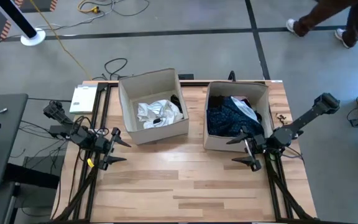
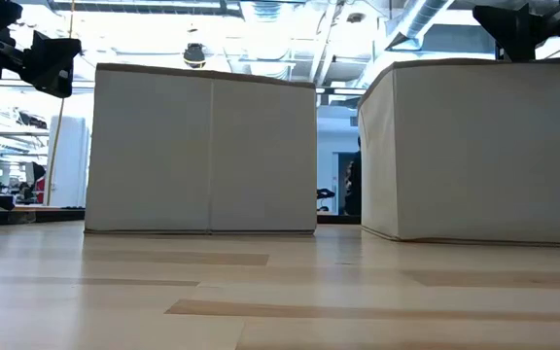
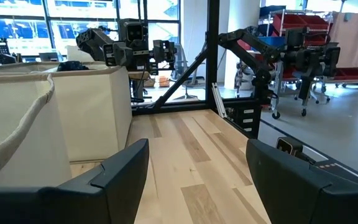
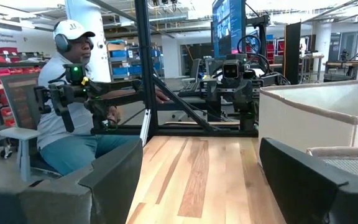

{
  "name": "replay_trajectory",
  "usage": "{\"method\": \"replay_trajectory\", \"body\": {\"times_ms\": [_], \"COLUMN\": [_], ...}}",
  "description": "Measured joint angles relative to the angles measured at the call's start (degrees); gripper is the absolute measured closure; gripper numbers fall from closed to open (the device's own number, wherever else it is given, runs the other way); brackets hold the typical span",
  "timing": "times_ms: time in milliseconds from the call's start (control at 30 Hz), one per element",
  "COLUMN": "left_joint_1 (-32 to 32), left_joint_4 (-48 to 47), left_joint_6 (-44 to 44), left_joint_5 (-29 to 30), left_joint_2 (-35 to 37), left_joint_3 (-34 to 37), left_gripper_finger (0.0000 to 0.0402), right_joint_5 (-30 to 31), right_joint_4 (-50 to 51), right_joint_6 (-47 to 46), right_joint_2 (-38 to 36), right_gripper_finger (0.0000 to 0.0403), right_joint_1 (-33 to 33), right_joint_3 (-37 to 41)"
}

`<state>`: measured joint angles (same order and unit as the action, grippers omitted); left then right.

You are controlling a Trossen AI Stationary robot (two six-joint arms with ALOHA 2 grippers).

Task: Sort clothes
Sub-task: Return to Home Position

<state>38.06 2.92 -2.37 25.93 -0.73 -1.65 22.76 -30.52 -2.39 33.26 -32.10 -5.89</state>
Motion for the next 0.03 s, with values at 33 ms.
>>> {"method": "replay_trajectory", "body": {"times_ms": [33], "left_joint_1": [0.0], "left_joint_4": [0.0], "left_joint_6": [0.0], "left_joint_5": [0.0], "left_joint_2": [0.0], "left_joint_3": [0.0], "left_gripper_finger": [0.0136], "right_joint_5": [0.0], "right_joint_4": [0.0], "right_joint_6": [0.0], "right_joint_2": [0.0], "right_gripper_finger": [0.0062], "right_joint_1": [0.0], "right_joint_3": [0.0]}}
